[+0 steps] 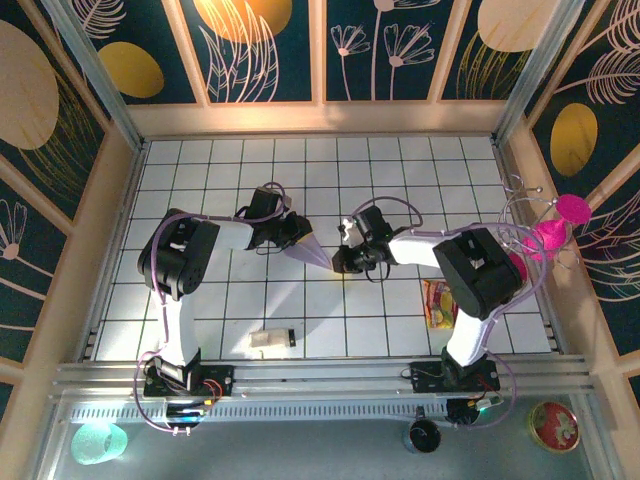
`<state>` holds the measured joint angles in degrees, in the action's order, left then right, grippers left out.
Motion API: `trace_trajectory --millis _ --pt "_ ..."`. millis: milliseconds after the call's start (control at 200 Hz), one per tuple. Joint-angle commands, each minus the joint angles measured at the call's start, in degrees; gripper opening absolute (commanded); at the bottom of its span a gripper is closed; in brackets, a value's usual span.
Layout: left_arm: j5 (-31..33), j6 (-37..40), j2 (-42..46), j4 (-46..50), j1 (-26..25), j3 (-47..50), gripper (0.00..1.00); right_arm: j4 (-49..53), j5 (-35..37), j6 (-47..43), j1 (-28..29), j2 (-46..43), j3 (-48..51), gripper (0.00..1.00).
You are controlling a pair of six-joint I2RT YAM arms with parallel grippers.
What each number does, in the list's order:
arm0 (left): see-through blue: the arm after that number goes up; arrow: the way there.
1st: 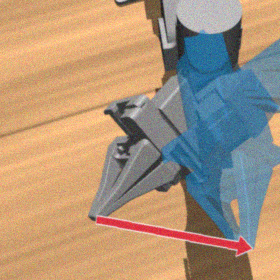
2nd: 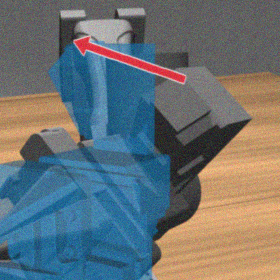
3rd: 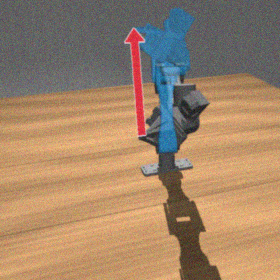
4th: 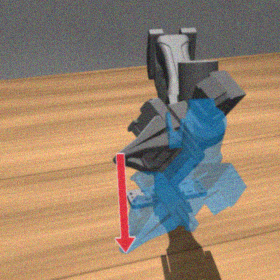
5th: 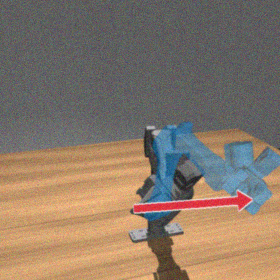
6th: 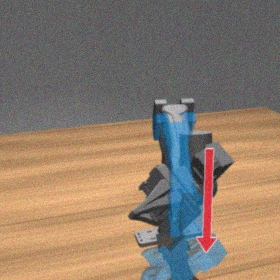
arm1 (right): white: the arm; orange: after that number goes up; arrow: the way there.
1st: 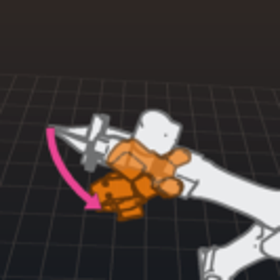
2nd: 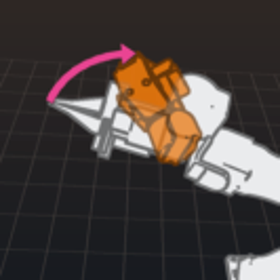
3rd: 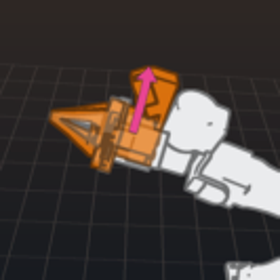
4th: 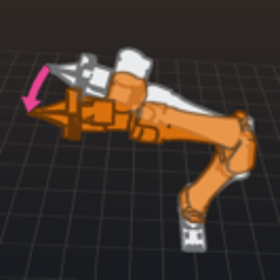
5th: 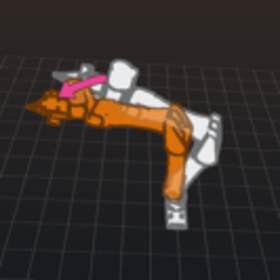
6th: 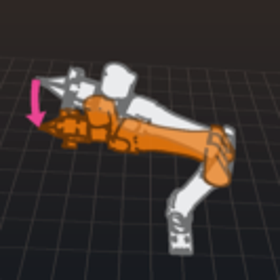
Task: Fold a paper plane with a square sheet of paper (pick it up from the middle)
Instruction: Fourth fold the wing at the center of the table.
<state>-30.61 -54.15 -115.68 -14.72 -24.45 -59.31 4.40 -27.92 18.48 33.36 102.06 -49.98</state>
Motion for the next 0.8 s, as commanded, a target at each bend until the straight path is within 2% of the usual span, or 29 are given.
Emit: trace_trajectory --millis 0,270,796 --pt "3.47 1.77 -2.45 6.64 0.10 1.29 0.19 4.59 2.73 1.85 -0.84 -2.99 1.34 0.12" --pt "2.75 1.75 -2.13 5.88 0.10 1.63 0.19 -3.00 1.29 4.06 -0.75 -5.23 -2.03 0.12" --pt "2.07 1.59 -1.37 5.76 0.10 1.15 0.19 -3.56 0.21 4.20 2.23 7.10 -10.10 0.08"
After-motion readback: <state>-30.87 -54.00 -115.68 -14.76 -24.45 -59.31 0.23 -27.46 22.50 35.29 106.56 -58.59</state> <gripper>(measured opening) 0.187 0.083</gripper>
